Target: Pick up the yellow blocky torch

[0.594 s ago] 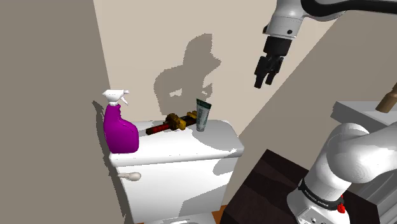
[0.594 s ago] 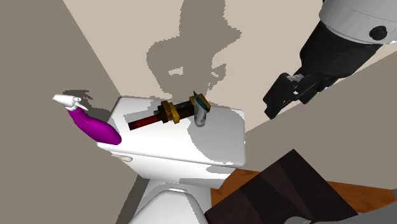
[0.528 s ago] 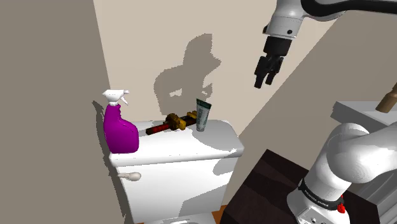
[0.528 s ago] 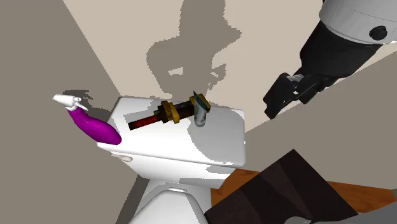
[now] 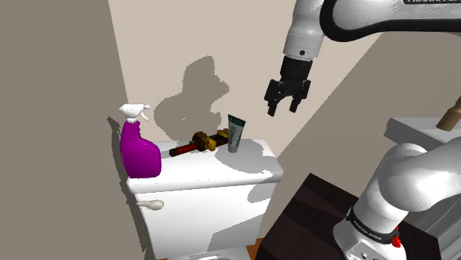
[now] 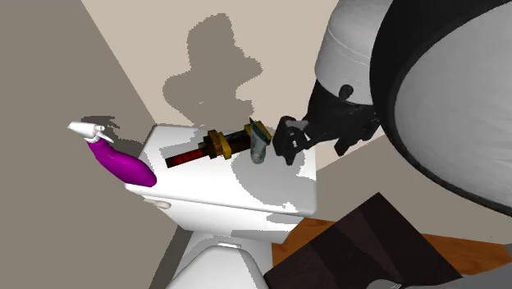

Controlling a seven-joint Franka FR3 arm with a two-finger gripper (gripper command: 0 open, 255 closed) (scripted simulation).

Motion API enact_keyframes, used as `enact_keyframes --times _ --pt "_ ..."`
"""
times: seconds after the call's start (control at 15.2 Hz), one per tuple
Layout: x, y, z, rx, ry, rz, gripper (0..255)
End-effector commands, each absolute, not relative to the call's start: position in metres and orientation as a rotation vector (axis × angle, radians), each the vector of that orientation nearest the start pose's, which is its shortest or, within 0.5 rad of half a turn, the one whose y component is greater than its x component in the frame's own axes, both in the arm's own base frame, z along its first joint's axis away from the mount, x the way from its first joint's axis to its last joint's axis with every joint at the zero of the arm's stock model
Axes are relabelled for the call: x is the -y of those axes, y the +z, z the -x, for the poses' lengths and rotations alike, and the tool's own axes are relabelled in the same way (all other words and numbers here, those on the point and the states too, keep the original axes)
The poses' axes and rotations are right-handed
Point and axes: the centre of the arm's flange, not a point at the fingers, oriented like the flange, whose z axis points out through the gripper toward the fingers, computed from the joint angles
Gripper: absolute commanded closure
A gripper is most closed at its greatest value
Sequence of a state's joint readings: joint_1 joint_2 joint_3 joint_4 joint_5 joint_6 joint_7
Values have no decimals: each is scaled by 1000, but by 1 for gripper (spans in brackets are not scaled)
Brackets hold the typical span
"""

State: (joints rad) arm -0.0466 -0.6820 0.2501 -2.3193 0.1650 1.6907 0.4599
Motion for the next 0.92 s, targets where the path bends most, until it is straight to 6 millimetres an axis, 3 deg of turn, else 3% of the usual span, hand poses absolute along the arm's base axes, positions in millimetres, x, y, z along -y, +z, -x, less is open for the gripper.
enact_keyframes --times 0.0,0.46,0.86 --pt "-129 565 -352 -624 -63 3068 0" --pt "-195 524 -408 -1010 -87 2998 0" --pt "-239 488 -469 -1335 -107 2900 0"
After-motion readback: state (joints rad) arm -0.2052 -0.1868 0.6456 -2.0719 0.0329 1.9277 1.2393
